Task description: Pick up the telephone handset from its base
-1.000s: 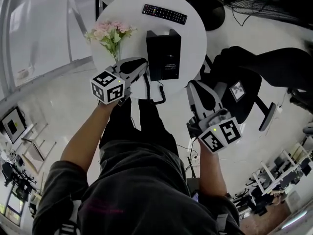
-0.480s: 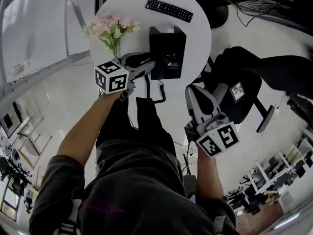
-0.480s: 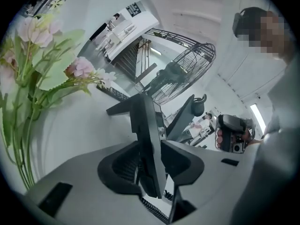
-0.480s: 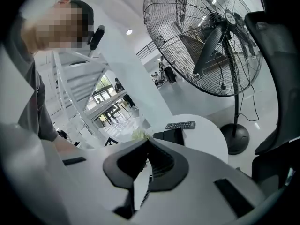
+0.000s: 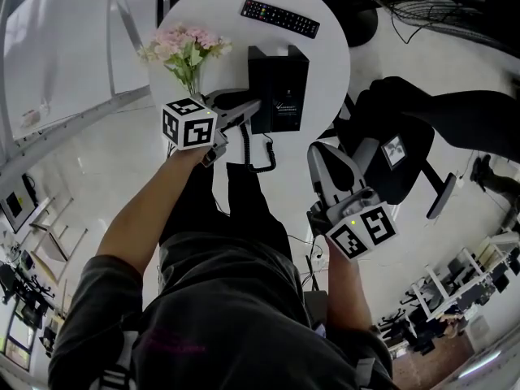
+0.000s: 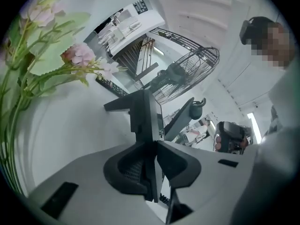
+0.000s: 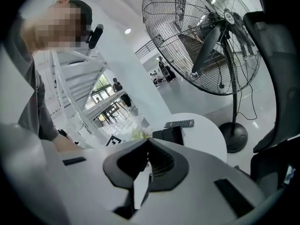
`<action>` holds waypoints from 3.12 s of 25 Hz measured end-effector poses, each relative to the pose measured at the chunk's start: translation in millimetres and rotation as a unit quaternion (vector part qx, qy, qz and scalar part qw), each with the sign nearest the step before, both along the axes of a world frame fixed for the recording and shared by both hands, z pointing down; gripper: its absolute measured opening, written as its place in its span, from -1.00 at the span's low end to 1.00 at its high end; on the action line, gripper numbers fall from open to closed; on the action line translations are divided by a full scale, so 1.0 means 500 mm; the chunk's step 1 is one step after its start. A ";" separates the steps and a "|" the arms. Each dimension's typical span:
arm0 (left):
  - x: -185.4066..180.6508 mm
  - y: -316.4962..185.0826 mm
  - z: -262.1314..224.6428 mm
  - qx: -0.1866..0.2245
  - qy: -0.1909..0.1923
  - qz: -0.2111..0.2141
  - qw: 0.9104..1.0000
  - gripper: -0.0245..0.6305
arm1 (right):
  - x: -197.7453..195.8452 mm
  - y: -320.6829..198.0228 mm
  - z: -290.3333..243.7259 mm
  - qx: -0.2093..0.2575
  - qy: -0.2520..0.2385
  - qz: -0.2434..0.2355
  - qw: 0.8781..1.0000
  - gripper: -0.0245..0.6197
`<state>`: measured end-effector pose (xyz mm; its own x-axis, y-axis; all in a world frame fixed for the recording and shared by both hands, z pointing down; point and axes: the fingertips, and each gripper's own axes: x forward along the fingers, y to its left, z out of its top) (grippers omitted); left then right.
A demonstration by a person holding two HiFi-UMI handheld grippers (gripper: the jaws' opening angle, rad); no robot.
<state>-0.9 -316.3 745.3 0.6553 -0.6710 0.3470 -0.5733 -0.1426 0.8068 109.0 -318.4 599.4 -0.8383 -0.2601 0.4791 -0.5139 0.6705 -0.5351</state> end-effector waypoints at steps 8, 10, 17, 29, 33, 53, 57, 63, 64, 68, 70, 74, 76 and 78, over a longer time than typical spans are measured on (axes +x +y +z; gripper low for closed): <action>0.002 0.004 -0.021 0.014 0.020 0.000 1.000 -0.69 | -0.010 -0.002 -0.011 0.001 -0.009 0.012 1.000 -0.87; 0.002 0.006 -0.033 0.022 0.020 0.004 1.000 -0.69 | -0.012 -0.003 -0.016 0.002 -0.012 0.017 1.000 -0.87; -0.029 0.015 -0.118 0.057 0.020 0.006 0.998 -0.69 | -0.026 -0.002 -0.049 0.015 -0.025 0.027 0.999 -0.87; -0.106 0.046 -0.379 0.152 0.007 0.010 0.988 -0.69 | -0.083 0.001 -0.168 0.066 -0.054 0.042 0.995 -0.87; -0.129 0.059 -0.462 0.181 -0.004 0.013 0.983 -0.69 | -0.101 0.004 -0.208 0.081 -0.064 0.050 0.993 -0.87; -0.235 0.149 -0.747 0.305 -0.024 -0.001 0.952 -0.69 | -0.186 0.059 -0.390 0.164 -0.101 0.056 0.980 -0.87; -0.245 0.166 -0.787 0.324 -0.024 0.001 0.946 -0.69 | -0.193 0.070 -0.418 0.179 -0.103 0.057 0.977 -0.87; -0.248 0.179 -0.818 0.337 -0.024 0.010 0.941 -0.69 | -0.194 0.084 -0.439 0.192 -0.103 0.063 0.974 -0.87; -0.248 0.181 -0.821 0.339 -0.024 0.011 0.940 -0.69 | -0.193 0.086 -0.440 0.193 -0.102 0.064 0.974 -0.87; -0.247 0.190 -0.829 0.344 -0.024 0.015 0.938 -0.69 | -0.184 0.095 -0.446 0.197 -0.100 0.071 0.973 -0.87; -0.247 0.194 -0.831 0.345 -0.024 0.017 0.938 -0.69 | -0.179 0.097 -0.450 0.200 -0.099 0.074 0.972 -0.87; -0.246 0.198 -0.837 0.347 -0.025 0.019 0.937 -0.69 | -0.174 0.102 -0.460 0.206 -0.099 0.076 0.971 -0.87; -0.243 0.197 -0.838 0.347 -0.025 0.021 0.937 -0.69 | -0.172 0.103 -0.464 0.209 -0.099 0.076 0.970 -0.87; -0.239 0.195 -0.839 0.348 -0.024 0.024 0.937 -0.69 | -0.169 0.103 -0.465 0.211 -0.099 0.077 0.969 -0.87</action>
